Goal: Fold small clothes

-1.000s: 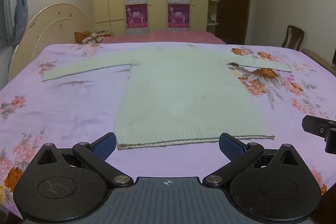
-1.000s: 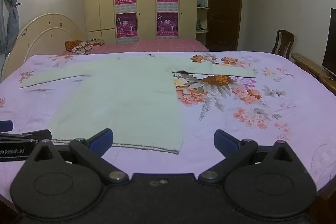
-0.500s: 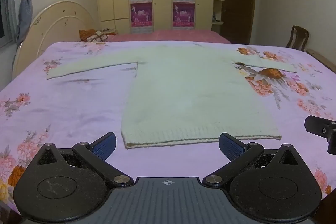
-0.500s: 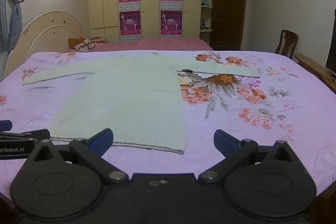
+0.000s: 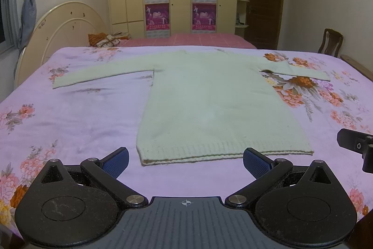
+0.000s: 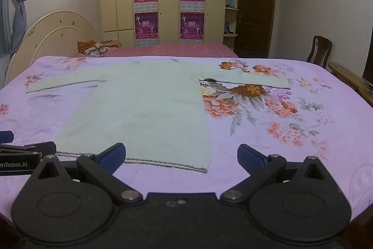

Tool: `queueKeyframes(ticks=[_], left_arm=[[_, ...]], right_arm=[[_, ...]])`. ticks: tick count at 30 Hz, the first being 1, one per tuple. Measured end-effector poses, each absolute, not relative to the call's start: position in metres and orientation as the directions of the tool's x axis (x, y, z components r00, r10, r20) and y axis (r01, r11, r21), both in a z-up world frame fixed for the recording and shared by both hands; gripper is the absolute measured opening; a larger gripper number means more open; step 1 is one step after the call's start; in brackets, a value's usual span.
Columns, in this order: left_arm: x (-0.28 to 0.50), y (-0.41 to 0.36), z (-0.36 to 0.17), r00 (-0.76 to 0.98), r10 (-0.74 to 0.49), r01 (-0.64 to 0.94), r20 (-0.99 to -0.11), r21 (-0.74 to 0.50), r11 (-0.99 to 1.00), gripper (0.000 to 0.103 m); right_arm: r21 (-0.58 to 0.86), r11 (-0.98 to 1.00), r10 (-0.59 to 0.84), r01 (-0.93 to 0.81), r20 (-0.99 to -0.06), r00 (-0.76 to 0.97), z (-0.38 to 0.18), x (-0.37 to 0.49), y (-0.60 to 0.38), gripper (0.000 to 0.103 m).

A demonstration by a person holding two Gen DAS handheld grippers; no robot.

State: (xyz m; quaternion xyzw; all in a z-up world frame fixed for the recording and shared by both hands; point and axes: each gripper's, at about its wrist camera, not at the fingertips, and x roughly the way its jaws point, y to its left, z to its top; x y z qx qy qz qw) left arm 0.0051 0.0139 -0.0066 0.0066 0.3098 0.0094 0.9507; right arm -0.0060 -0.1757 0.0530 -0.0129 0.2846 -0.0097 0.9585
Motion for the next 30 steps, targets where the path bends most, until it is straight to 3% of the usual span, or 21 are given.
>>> queueKeyframes(ticks=[30], left_arm=[[0.0055,0.0165,-0.0066,0.806,0.026,-0.011,-0.591,0.028,1.0,0.103]], right_arm=[[-0.03,0.999,-0.031,0.018,-0.545,0.838,0.0512,-0.0054,-0.1735,0.102]])
